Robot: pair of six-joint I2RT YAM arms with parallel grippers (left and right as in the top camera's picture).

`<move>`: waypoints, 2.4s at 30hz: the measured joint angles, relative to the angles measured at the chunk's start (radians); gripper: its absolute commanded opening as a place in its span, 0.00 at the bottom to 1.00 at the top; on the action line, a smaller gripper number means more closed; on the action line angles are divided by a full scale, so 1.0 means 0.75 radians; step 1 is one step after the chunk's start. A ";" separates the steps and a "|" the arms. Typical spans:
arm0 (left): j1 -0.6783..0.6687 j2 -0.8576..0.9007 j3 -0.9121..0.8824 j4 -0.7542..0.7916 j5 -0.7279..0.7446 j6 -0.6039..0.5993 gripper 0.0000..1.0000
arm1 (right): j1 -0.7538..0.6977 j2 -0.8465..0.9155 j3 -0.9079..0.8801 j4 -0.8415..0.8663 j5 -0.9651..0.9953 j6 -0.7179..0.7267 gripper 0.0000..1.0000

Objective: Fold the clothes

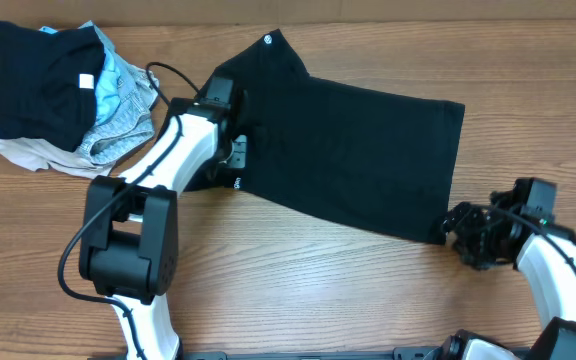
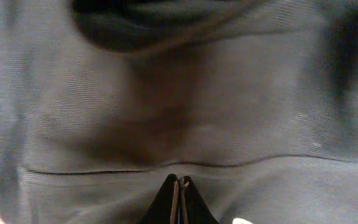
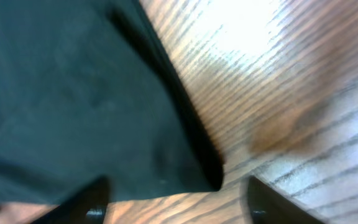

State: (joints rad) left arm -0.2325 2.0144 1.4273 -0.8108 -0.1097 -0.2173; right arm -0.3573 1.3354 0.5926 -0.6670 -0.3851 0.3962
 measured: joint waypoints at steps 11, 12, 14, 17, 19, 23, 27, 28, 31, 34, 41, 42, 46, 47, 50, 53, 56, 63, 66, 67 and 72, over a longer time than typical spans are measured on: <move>0.042 0.001 0.100 -0.117 0.001 0.005 0.04 | -0.001 -0.001 -0.158 0.260 -0.033 0.025 0.04; 0.042 0.001 0.114 -0.124 0.001 0.009 0.04 | -0.001 -0.002 -0.156 0.252 -0.034 0.025 0.04; 0.042 0.001 0.133 -0.132 0.001 0.010 0.04 | -0.004 -0.001 -0.137 0.182 -0.024 0.026 0.04; 0.042 0.001 0.138 -0.141 0.007 0.015 0.07 | -0.017 0.000 -0.054 0.014 0.040 0.030 0.04; 0.042 0.001 0.138 -0.143 0.033 0.031 0.09 | -0.028 0.000 0.033 -0.104 0.127 0.035 0.04; 0.042 0.001 0.138 -0.142 0.093 0.071 0.10 | -0.031 0.000 0.171 -0.242 0.304 0.081 0.04; 0.038 0.001 0.126 -0.111 0.135 0.125 0.11 | -0.032 0.000 0.185 -0.270 0.380 0.110 0.04; 0.035 0.001 0.109 -0.084 0.146 0.140 0.12 | -0.032 0.000 0.185 -0.272 0.389 0.115 0.04; 0.023 0.001 0.033 0.021 0.169 0.169 0.15 | -0.032 0.000 0.185 -0.273 0.409 0.125 0.04; 0.021 0.001 -0.051 0.158 0.193 0.188 0.14 | -0.032 0.000 0.185 -0.271 0.419 0.130 0.04; 0.021 0.004 -0.132 0.577 0.240 0.150 0.04 | -0.032 0.000 0.185 -0.269 0.421 0.132 0.04; 0.021 0.004 -0.128 0.622 0.248 0.123 0.04 | -0.032 0.000 0.185 -0.269 0.422 0.133 0.04; 0.025 0.008 -0.044 0.626 0.273 0.019 0.09 | -0.032 0.000 0.185 -0.275 0.426 0.134 0.04; 0.028 0.008 -0.013 0.609 0.274 0.006 0.09 | -0.032 0.000 0.185 -0.276 0.426 0.134 0.04; 0.042 0.009 0.094 0.513 0.277 -0.026 0.12 | -0.032 0.000 0.185 -0.278 0.430 0.134 0.04; 0.052 0.009 0.187 0.336 0.276 -0.016 0.15 | -0.032 0.000 0.185 -0.278 0.430 0.135 0.04; 0.061 0.009 0.215 0.128 0.239 -0.005 0.15 | -0.032 0.000 0.185 -0.278 0.430 0.135 0.07; 0.076 0.011 0.207 -0.243 0.043 0.021 0.31 | -0.032 0.000 0.185 -0.278 0.431 0.136 0.15; 0.115 0.011 0.171 -0.222 0.015 0.021 0.40 | -0.032 0.000 0.185 -0.278 0.437 0.136 0.18; 0.131 0.011 0.160 -0.204 0.013 0.023 0.40 | -0.032 0.000 0.185 -0.279 0.439 0.136 0.20; 0.211 0.011 0.085 -0.078 0.075 0.083 0.45 | -0.032 0.000 0.185 -0.279 0.439 0.135 0.21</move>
State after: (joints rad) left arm -0.0742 2.0228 1.4910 -0.8696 -0.0536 -0.1547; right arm -0.3809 1.3354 0.7311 -0.8761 -0.0555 0.4973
